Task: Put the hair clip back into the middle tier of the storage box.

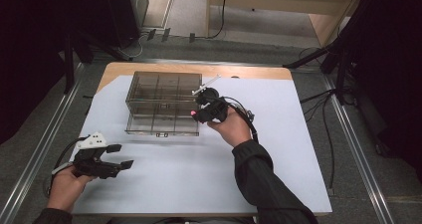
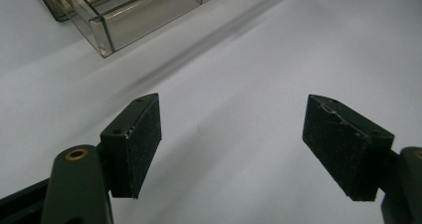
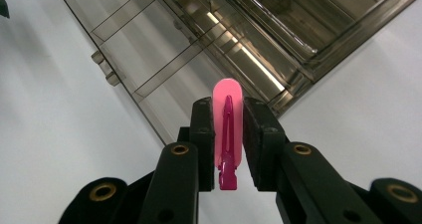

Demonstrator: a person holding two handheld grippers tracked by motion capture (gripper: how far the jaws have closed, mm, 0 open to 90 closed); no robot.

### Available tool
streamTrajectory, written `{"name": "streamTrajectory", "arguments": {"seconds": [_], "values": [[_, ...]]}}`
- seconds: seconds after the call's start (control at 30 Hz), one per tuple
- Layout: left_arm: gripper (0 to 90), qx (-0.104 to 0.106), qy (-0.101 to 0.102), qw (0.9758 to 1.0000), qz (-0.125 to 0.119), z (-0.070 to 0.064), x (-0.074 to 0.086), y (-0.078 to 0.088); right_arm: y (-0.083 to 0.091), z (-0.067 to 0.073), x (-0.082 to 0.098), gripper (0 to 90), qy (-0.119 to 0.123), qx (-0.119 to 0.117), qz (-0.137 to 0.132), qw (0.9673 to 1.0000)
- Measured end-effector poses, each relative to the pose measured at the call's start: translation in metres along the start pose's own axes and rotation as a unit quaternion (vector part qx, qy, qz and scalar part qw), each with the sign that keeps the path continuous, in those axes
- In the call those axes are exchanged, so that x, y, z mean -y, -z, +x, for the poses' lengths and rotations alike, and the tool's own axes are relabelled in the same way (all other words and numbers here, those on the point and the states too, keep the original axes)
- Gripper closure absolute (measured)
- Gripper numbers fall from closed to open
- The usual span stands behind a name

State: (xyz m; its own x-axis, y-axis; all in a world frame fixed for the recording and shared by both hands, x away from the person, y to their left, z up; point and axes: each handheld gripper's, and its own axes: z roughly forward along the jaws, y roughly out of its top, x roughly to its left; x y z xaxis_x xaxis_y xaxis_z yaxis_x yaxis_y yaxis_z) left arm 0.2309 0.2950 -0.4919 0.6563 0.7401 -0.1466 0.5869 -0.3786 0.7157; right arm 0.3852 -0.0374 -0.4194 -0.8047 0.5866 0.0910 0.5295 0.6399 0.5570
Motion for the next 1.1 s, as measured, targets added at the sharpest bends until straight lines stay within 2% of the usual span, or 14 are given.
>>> {"name": "streamTrajectory", "arguments": {"seconds": [0.53, 0.83, 1.1], "values": [[24.2, -0.002, 0.001, 1.0000, 0.001, 0.000, 0.000, -0.001, -0.011, 0.007, -0.012, 77.6, 0.006, -0.008, 0.004, 0.9999], [24.2, -0.002, 0.002, 1.0000, 0.000, 0.000, 0.001, 0.001, -0.017, 0.012, -0.021, 77.6, 0.017, -0.013, 0.005, 0.9998], [24.2, 0.000, 0.005, 1.0000, 0.000, 0.001, 0.001, 0.001, -0.030, 0.015, -0.024, 77.6, 0.025, -0.017, 0.016, 0.9994]]}}
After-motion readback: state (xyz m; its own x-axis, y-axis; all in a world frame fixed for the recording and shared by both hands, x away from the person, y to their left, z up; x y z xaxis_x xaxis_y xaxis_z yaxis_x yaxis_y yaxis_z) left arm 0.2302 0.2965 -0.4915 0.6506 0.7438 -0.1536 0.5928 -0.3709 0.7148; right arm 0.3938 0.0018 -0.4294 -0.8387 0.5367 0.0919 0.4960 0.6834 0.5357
